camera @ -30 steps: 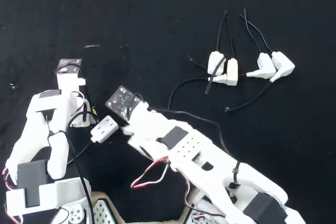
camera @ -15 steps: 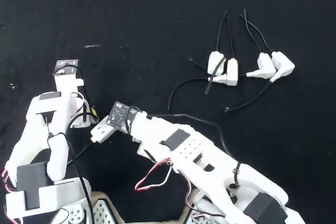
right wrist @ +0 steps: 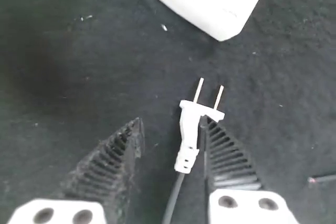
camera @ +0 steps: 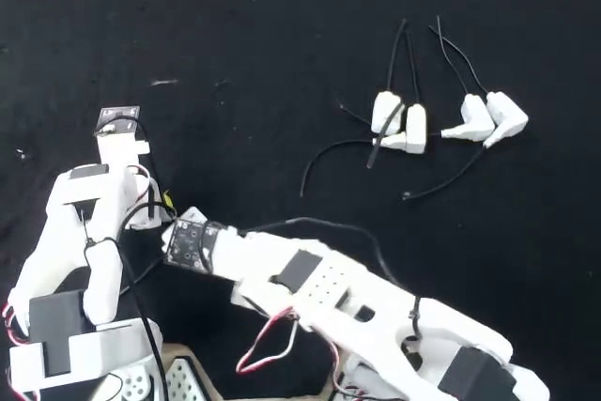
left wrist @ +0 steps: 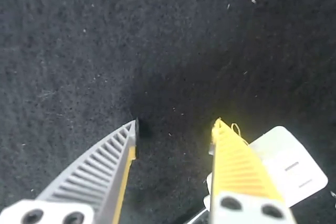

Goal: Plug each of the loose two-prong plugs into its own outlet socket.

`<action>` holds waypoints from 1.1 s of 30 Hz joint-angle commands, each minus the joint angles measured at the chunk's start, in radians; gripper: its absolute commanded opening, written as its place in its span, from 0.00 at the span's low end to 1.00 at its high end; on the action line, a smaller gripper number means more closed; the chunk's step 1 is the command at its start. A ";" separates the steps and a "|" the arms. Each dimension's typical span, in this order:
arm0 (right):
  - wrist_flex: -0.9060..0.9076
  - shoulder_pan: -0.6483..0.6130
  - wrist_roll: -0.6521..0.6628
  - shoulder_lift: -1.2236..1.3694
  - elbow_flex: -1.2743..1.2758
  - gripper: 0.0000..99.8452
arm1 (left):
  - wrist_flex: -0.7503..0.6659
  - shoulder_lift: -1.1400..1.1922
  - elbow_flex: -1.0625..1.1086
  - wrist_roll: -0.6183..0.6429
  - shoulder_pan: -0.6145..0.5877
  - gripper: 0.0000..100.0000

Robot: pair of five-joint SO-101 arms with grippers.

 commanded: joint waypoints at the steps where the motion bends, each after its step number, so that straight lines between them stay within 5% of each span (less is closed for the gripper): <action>1: -0.048 -0.005 0.011 0.030 -0.008 0.16 | -0.008 0.000 0.013 0.003 -0.005 0.23; 20: -0.084 0.232 0.130 0.183 -0.120 0.15 | -0.008 0.000 0.018 0.003 -0.005 0.23; 24: -0.147 0.230 0.127 0.183 -0.125 0.01 | -0.008 0.000 0.018 0.003 -0.005 0.23; 33: -0.201 0.232 -0.130 0.183 -0.122 0.01 | -0.008 0.000 0.018 0.003 -0.005 0.23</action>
